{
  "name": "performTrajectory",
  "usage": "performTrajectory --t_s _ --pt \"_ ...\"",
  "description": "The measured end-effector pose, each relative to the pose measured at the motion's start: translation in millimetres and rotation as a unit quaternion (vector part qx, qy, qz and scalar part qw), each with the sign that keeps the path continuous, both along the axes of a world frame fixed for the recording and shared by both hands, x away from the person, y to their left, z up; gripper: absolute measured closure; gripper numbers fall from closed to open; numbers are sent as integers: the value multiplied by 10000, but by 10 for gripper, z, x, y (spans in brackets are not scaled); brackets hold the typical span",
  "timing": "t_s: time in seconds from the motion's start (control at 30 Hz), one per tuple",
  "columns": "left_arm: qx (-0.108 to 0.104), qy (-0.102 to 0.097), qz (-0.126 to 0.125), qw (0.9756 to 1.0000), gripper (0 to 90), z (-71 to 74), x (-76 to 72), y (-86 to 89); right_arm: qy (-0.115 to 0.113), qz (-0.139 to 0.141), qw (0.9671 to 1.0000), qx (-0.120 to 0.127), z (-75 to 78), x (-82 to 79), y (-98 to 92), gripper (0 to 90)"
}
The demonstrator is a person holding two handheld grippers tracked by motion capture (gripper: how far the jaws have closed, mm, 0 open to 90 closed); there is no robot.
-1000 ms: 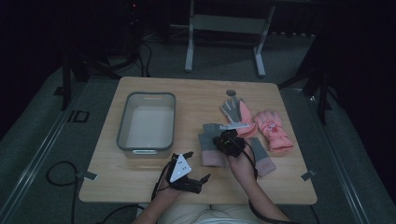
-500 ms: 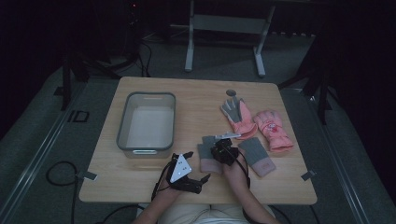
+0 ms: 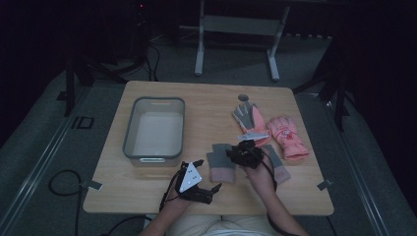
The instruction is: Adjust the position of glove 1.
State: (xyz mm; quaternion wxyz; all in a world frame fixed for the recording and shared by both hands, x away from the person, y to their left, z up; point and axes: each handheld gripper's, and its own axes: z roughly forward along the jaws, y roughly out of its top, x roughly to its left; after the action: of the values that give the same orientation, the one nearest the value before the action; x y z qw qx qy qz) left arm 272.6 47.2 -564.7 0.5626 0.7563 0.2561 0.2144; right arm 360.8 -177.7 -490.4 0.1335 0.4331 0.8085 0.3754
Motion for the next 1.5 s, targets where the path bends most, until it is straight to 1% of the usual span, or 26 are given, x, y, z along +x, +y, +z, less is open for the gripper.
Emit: performTrajectory --t_s 0.03,0.07,0.1,0.13,0.17,0.2,0.23,0.27,0.3,0.33,0.4,0.47,0.5,0.57,0.6,0.67,0.73,0.83,0.93,1.0,1.07,1.17,1.23,1.3,1.43,1.5 --pt "2 -5 4 10000 3 0 -1 -2 -96 9 9999 -47 53 -2 -50 634" --pt "2 -8 3 10000 3 0 -1 -3 -285 -24 9995 -157 131 -12 -131 633" --pt "15 -9 -1 10000 3 0 -1 0 -250 20 9997 -60 172 -11 -191 630" --pt "13 -11 5 10000 3 0 0 1 -233 52 9997 95 222 -19 -268 623" --pt "6 -10 7 10000 3 0 0 1 -366 60 9993 33 267 -36 -332 620" --pt "6 -10 6 10000 3 0 -1 2 -458 125 9989 47 304 -51 -395 620" --pt "5 -10 6 10000 3 0 0 2 -428 234 9986 183 330 -51 -464 620" --pt "-2 -6 11 10000 3 0 -1 1 -451 270 9985 147 349 -54 -527 620" --pt "0 -7 8 10000 3 0 -1 1 -605 304 9977 11 359 -63 -584 618" --pt "4 -8 7 10000 3 0 0 1 -682 373 9970 -57 360 -68 -643 619" --pt "3 -4 7 10000 3 0 -1 0 -612 425 9972 -84 324 -60 -762 619" --pt "6 -13 10 10000 3 -1 -3 -1 -698 549 9955 -340 251 -59 -867 617" --pt "5 -16 14 10000 3 -1 -4 -1 -647 560 9955 -407 205 -55 -924 617" --pt "5 -15 9 10000 3 -1 -3 -2 -667 600 9942 -597 101 -50 -1032 618" --pt "4 -13 11 10000 3 -1 -3 -1 -619 570 9942 -667 48 -41 -1089 623" --pt "4 -4 10 10000 3 -1 -1 -2 -461 507 9955 -648 -55 -12 -1195 634" --pt "14 -8 7 10000 3 0 -1 -3 -322 444 9959 -723 -155 19 -1265 636" --pt "24 -31 -7 10000 3 0 -5 -5 -189 393 9953 -859 -273 47 -1321 631" --pt "11 -12 -3 10000 3 0 -2 -4 -84 377 9954 -872 -345 68 -1333 605" --pt "8 -7 0 10000 3 -1 -1 -4 -106 355 9950 -930 -375 77 -1325 593" --pt "15 -24 1 10000 3 -1 -4 -5 -51 345 9940 -1039 -413 101 -1327 604" --pt "25 -37 36 10000 3 -1 -8 -8 53 335 9942 -1023 -487 132 -1343 613" --pt "30 -87 39 9999 3 -2 -19 -8 24 304 9948 -973 -505 130 -1349 626" --pt "16 -53 5 10000 3 -2 -15 -6 14 223 9955 -923 -518 119 -1343 667" --pt "-19 -20 6 10000 3 -2 -9 0 -15 206 9948 -993 -519 91 -1307 788" --pt "-20 -22 10 10000 3 -2 -9 0 78 129 9950 -986 -502 101 -1294 836"
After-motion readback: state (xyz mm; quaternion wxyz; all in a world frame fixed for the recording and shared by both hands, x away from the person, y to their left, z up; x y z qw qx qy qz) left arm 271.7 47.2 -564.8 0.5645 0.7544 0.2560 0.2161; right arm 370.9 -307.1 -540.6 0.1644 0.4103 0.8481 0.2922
